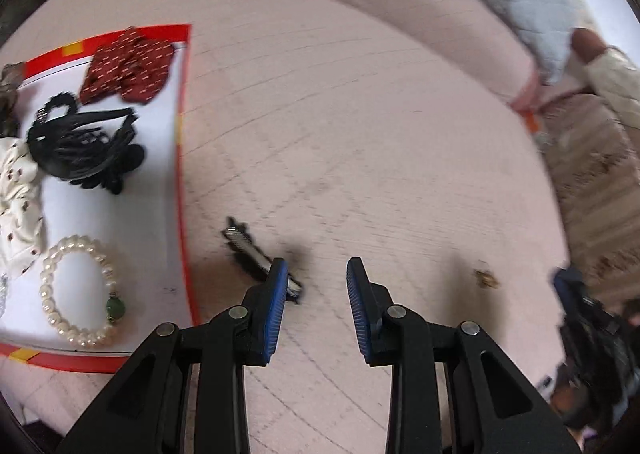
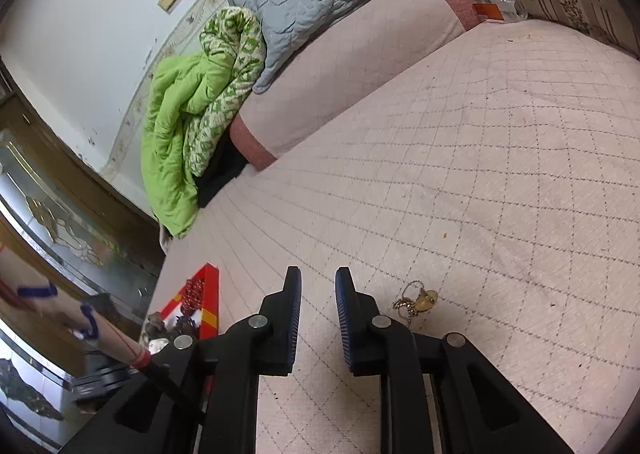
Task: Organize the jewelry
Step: 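Move both grippers to the black barrette and gold charm on the bed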
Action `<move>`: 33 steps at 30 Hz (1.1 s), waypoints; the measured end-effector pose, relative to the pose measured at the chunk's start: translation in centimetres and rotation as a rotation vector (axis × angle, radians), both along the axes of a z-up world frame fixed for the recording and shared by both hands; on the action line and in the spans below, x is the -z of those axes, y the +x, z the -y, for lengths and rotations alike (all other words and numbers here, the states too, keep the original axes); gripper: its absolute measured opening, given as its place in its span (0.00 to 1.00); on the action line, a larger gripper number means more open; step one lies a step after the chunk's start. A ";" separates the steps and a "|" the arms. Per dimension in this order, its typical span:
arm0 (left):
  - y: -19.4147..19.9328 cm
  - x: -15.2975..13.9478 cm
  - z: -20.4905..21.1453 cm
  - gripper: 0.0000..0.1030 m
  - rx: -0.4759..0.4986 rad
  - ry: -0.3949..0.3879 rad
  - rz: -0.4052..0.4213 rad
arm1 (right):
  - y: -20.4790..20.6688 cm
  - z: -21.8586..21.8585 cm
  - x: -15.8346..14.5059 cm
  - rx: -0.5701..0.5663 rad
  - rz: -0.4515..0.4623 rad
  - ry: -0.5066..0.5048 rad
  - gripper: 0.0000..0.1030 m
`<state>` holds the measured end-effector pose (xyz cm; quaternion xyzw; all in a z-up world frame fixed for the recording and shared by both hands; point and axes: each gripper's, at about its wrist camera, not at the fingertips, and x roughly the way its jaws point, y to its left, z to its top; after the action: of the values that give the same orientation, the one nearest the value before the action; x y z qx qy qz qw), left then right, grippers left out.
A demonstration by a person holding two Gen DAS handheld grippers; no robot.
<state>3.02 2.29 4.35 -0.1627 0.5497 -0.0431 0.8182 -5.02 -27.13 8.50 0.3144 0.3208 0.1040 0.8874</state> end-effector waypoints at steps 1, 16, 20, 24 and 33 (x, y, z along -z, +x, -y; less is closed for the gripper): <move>0.1 0.2 0.1 0.35 -0.006 0.018 -0.008 | -0.1 0.3 -0.1 0.001 0.004 0.012 0.19; -0.2 2.2 8.3 0.45 0.297 0.118 0.113 | -0.1 3.7 0.4 0.098 -0.048 0.039 0.20; -1.1 2.3 8.6 0.42 0.367 0.145 0.163 | 0.9 4.4 2.5 0.113 -0.163 0.041 0.23; -1.1 2.4 7.2 0.32 0.401 0.139 0.197 | 1.9 3.8 3.6 0.082 -0.228 0.038 0.23; -4.2 2.1 4.4 0.28 0.408 0.093 0.276 | 2.5 3.2 4.0 0.090 -0.233 -0.010 0.40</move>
<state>-1.22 -2.11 2.22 -0.0032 0.4555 -0.2038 0.8666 -2.55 -30.34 4.53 0.3338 0.4078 0.0253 0.8495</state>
